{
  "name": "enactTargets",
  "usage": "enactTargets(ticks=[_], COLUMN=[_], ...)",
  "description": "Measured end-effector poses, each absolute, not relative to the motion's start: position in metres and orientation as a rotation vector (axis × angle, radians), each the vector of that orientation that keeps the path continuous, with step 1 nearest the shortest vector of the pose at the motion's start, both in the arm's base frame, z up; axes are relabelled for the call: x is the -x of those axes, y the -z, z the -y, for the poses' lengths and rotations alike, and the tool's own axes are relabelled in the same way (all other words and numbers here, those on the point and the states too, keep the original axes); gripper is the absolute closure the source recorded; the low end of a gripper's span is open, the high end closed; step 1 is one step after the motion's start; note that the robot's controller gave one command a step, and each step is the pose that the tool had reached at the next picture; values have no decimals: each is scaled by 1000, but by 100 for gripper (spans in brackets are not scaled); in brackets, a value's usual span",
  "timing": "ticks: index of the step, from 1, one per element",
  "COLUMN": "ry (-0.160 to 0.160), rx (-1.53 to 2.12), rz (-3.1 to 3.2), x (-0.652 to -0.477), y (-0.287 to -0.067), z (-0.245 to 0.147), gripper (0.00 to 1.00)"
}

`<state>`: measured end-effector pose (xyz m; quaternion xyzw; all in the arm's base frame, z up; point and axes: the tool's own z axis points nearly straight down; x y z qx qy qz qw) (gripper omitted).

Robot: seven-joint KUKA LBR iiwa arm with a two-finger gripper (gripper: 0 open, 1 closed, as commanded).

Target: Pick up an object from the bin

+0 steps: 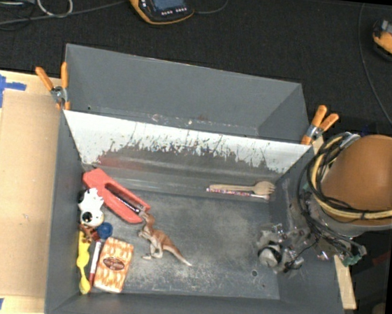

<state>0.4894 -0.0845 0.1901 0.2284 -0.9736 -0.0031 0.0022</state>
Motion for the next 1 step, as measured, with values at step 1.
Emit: enactTargets(ticks=[1], ry=[10], rx=[-714], rz=[3056], x=[-490], y=[-204], z=[84], gripper=[100])
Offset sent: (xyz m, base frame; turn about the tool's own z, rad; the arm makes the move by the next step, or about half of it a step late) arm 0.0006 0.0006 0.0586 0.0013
